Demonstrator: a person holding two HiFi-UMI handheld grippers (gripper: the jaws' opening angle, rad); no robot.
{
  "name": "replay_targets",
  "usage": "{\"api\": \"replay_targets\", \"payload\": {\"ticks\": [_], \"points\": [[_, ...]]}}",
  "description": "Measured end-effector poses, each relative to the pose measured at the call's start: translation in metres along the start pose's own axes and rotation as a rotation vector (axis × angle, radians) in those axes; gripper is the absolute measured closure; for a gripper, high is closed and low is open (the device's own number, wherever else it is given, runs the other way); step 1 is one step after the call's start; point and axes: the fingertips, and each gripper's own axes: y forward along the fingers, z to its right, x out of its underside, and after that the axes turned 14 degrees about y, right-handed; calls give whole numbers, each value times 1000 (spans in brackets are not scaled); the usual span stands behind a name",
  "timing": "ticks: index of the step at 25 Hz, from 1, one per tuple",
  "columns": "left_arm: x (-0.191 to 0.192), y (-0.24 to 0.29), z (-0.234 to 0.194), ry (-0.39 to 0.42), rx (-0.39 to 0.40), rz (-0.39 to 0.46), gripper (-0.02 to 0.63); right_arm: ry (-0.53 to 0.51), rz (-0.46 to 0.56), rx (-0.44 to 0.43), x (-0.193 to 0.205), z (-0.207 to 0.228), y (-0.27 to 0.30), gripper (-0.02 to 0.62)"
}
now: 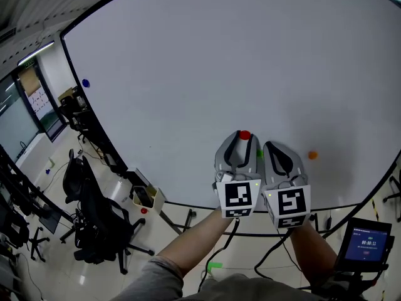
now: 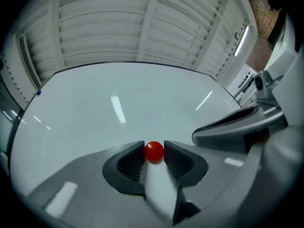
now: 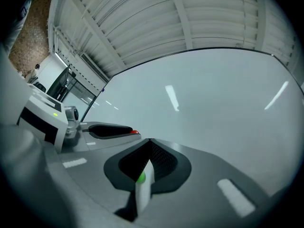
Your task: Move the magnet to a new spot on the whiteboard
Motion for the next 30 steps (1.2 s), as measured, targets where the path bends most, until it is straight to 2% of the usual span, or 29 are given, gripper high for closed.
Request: {"api": "replay_targets", "payload": {"ticks": [8,14,22,30], "points": [[-5,-5,-1,8,30,-3,488,-2,-4,-25,-2,-11,1,591],[-10,-2,-10,0,22,-19,488,-3,0,-48,-17,-14,7,591],[3,-15,-61,-4,-44,-38,488,-7,6,-100,-21,-48,25,591],[15,-36,-128,17,-114,-28,488,-13,15,-185,-23,-109,60,591]]}}
